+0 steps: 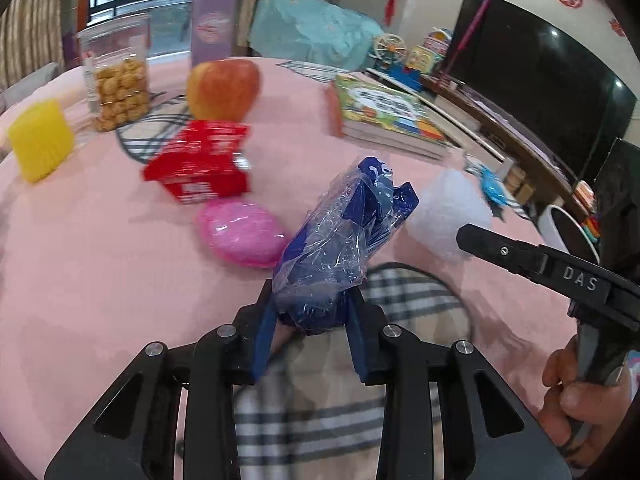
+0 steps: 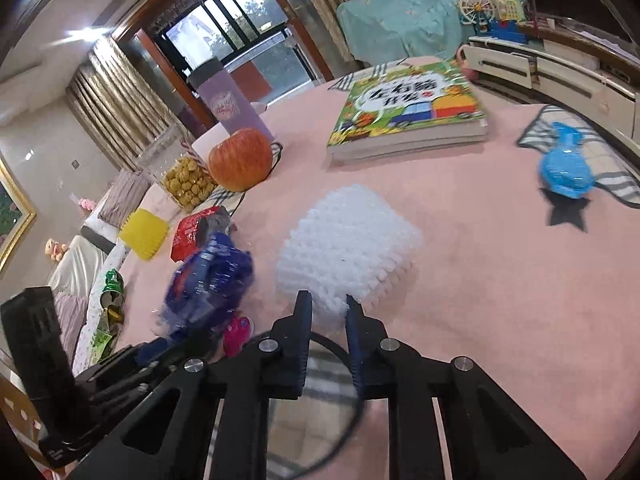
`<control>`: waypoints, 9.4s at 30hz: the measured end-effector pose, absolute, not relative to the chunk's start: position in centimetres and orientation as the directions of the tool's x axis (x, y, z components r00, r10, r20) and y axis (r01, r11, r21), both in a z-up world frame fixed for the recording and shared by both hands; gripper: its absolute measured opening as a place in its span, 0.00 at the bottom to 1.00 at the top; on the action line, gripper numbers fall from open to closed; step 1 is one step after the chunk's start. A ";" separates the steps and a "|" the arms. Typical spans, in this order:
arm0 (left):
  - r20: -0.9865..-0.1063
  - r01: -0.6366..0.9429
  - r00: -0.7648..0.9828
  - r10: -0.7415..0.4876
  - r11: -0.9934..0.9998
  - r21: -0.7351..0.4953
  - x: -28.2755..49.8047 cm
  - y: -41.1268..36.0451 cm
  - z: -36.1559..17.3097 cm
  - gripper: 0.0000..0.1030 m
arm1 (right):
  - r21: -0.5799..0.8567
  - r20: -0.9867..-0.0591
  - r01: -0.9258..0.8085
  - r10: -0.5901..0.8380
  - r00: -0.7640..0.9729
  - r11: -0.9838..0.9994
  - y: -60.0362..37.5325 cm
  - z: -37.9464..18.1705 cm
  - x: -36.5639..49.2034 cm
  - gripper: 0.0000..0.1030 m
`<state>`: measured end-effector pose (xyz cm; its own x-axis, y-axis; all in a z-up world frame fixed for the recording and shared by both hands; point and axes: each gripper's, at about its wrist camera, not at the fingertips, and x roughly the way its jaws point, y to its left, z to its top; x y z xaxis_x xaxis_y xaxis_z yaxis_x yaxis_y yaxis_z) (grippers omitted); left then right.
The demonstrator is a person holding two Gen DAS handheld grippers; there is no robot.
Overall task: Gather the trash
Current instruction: 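Grasp the white foam net block with the right tool while the left tool grasps the blue plastic bottle, then carry the foam block and blue bottle over the bin, then open both tools to drop the foam block and bottle into the bin, then withdraw both open tools from the bin toward the table, then grasp the pink hairbrush with the right tool while the left tool grasps the red snack bag, then carry the pink hairbrush and red snack bag over the bin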
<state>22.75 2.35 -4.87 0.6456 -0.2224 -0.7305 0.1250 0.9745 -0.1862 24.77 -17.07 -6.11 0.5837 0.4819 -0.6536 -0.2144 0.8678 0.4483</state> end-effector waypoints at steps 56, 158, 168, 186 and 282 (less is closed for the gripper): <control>-0.713 0.556 0.521 -0.468 0.820 -0.132 18.8 -24.4 -0.5 0.30 | 0.480 -0.574 0.107 0.220 0.789 0.870 -43.3 -2.3 11.5 0.15; -0.702 0.009 0.697 -0.146 0.981 -0.195 15.5 5.8 -3.9 0.68 | 0.450 -0.581 -0.265 0.505 0.638 0.853 -22.7 -2.3 16.3 0.89; -0.714 -0.107 0.699 -0.040 0.981 -0.160 15.7 11.3 -4.3 0.68 | 0.361 -0.638 -0.471 0.582 0.505 0.805 -12.8 -3.1 19.6 0.88; -0.732 -0.121 0.682 -0.007 0.985 -0.122 21.8 14.3 -4.0 0.69 | 0.108 -0.772 -0.616 0.456 0.442 0.780 -3.2 -7.3 26.6 0.38; -0.710 0.550 0.527 -0.466 0.824 -0.133 14.2 -20.3 -0.9 0.01 | 0.441 -0.585 -0.044 0.324 0.743 0.897 -36.5 -2.3 10.3 0.20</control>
<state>14.20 -20.28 -0.87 0.5273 -0.4661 -0.7104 0.5502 0.8245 -0.1326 10.34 -36.50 -2.27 0.7434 0.3240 -0.5851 -0.0439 0.8966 0.4407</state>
